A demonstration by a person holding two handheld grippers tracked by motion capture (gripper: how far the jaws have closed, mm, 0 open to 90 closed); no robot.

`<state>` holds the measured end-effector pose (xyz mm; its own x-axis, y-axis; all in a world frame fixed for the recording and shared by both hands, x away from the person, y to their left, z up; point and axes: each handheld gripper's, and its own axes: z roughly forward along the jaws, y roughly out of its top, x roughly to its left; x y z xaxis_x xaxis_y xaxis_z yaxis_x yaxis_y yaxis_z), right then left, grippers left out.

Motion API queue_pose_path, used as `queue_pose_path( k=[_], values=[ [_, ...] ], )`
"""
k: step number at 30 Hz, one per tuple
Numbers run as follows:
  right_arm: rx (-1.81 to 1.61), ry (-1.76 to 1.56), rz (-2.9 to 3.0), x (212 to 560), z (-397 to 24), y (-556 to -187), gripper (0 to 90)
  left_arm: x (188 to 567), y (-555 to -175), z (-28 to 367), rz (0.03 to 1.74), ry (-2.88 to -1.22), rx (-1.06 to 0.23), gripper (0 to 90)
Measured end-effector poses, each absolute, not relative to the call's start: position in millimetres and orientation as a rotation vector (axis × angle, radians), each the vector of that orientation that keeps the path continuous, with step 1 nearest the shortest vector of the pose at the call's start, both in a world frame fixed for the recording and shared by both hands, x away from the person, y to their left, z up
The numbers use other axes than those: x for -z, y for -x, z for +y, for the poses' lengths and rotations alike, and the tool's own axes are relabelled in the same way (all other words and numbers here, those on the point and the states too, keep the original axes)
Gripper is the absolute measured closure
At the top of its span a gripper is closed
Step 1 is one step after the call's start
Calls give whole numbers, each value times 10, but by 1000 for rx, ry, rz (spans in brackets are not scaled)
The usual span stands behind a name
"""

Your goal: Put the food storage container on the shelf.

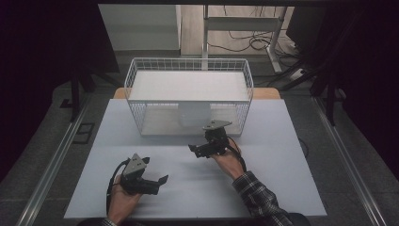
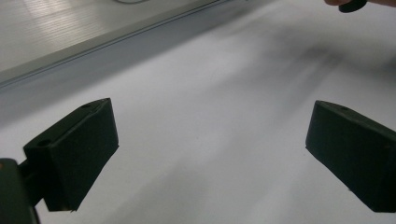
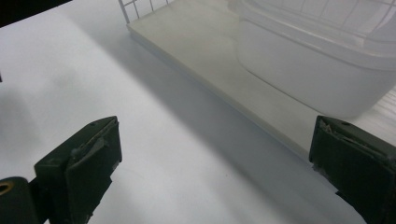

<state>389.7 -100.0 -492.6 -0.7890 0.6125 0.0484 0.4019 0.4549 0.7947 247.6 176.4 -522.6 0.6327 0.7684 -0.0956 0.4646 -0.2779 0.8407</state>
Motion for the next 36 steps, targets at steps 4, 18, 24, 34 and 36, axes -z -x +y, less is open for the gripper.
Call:
queue_pose_path(
  k=[4,18,24,34,36],
  values=[
    [-1245,-879,2465,4908,-1050,-3856,21,5227,-2473,1763,973,-1938,-422,22],
    [-1247,-872,2459,4848,-1220,-3669,20,5237,-2478,1774,963,-1930,-418,25],
    [-1252,-867,2452,4812,-1279,-3588,18,5237,-2479,1784,959,-1922,-414,30],
    [-1252,-871,2436,4773,-1409,-3442,15,5229,-2459,1834,967,-1917,-416,38],
    [-1253,-873,2432,4767,-1434,-3415,15,5226,-2453,1849,970,-1912,-416,40]
  ],
)
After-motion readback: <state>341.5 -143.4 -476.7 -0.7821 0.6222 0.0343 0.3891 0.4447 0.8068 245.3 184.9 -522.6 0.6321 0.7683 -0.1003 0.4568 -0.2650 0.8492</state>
